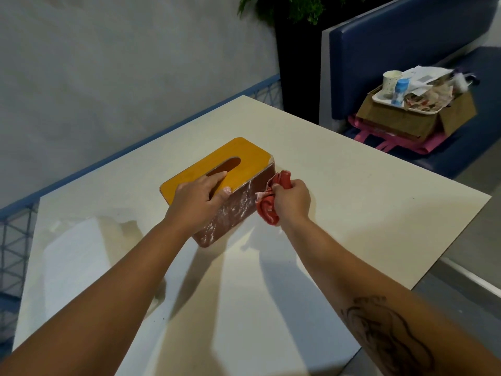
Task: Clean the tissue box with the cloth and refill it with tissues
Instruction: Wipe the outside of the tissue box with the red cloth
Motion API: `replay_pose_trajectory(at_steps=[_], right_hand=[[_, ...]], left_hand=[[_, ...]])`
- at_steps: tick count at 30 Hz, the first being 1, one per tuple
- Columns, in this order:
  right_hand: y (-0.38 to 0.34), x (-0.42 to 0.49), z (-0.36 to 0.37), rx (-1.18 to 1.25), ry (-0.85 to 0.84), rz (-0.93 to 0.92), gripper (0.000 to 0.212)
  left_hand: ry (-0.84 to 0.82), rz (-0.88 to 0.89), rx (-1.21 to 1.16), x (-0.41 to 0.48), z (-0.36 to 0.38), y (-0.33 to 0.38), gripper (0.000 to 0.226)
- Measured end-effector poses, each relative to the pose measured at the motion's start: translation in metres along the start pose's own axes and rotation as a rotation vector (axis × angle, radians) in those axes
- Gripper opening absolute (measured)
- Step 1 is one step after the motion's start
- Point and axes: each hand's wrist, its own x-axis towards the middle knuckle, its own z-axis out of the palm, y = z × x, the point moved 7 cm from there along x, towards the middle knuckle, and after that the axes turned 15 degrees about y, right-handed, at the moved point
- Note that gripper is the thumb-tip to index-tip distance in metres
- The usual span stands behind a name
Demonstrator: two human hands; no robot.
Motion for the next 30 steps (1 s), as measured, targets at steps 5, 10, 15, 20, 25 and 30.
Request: replay_pose_trajectory(at_steps=[5,10,15,20,25,30], right_hand=[[-0.005,-0.041,0.006,0.073,-0.07,-0.166,0.007],[0.008,-0.042,0.016,0.081,-0.146,-0.091,0.008],[0.006,-0.009,0.015,0.053,-0.153,0.019,0.009],[-0.016,-0.009,0.009,0.119,-0.13,-0.108,0.009],[-0.005,-0.027,0.014,0.137,-0.187,-0.194,0.008],[0.012,-0.007,0.023,0.042,-0.209,-0.024,0.015]], left_hand=[[0.022,-0.003,-0.013,0.001,0.0,-0.001,0.047],[0.004,-0.043,-0.045,0.0,0.001,-0.004,0.053],[0.007,-0.081,-0.023,0.001,-0.001,-0.003,0.06],[0.018,-0.102,-0.048,0.001,-0.002,-0.003,0.057],[0.042,-0.1,-0.052,0.002,0.0,-0.004,0.052],[0.052,-0.099,-0.055,0.002,-0.001,-0.004,0.054]])
